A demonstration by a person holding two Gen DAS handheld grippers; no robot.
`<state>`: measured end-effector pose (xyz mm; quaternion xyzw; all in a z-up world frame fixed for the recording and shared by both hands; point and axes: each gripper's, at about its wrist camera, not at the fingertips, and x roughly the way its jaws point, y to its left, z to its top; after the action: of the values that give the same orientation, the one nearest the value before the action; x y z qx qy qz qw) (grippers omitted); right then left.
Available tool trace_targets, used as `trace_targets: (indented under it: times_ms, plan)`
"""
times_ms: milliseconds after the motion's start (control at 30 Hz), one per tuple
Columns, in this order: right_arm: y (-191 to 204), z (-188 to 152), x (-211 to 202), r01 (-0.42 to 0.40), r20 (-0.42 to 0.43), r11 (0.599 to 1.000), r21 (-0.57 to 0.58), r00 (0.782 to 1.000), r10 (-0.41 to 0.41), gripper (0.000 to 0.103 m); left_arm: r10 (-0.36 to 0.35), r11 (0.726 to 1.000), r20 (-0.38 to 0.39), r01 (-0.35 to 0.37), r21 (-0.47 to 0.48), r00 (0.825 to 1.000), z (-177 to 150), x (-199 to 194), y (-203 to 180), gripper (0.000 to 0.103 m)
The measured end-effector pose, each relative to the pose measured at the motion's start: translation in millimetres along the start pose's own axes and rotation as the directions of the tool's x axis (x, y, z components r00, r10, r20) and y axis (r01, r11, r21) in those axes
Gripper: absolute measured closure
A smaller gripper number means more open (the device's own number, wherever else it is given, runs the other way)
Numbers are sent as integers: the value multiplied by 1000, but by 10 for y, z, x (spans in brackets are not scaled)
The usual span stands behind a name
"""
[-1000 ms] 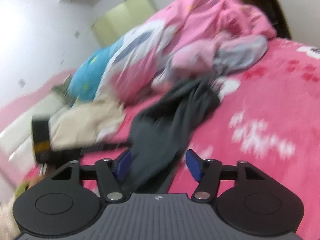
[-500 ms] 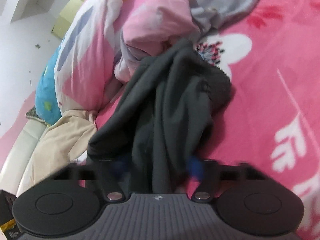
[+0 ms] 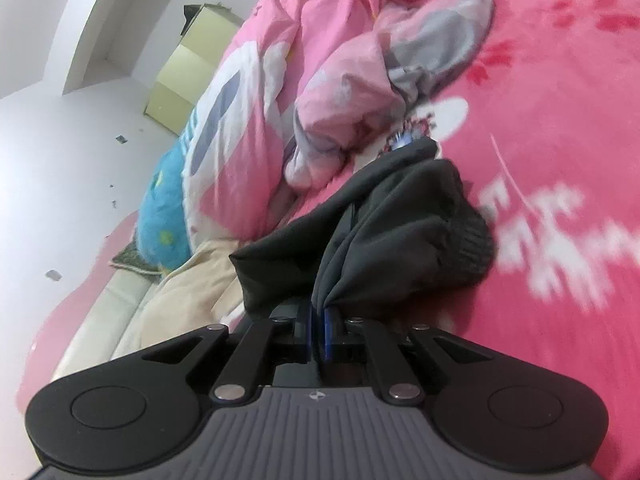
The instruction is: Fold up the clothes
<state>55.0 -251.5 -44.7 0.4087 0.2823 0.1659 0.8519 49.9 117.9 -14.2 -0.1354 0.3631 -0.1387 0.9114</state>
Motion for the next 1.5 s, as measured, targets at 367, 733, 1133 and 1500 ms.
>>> trace_targets:
  times_ms: [367,733,1133,1500]
  plan:
    - [-6,-862,-616,213,-94,966,-143,969,-228,75,-70,978,10,67,197,997,-374,-555,48,76]
    - [-6,-685,-1046,227,108,972,-63,970,-220,37,-205,804,-41,192,563,978,-94,92,-1294,19]
    - [-261,-729,-1386,265,144,964,1,954,-263,36,-58,958,-61,73,278,996,151,704,-1058,100]
    - [-64,-560,-1090,254,125,965,-70,962,-244,36,135,991,149,-135,-11,980,262,-304,227,101]
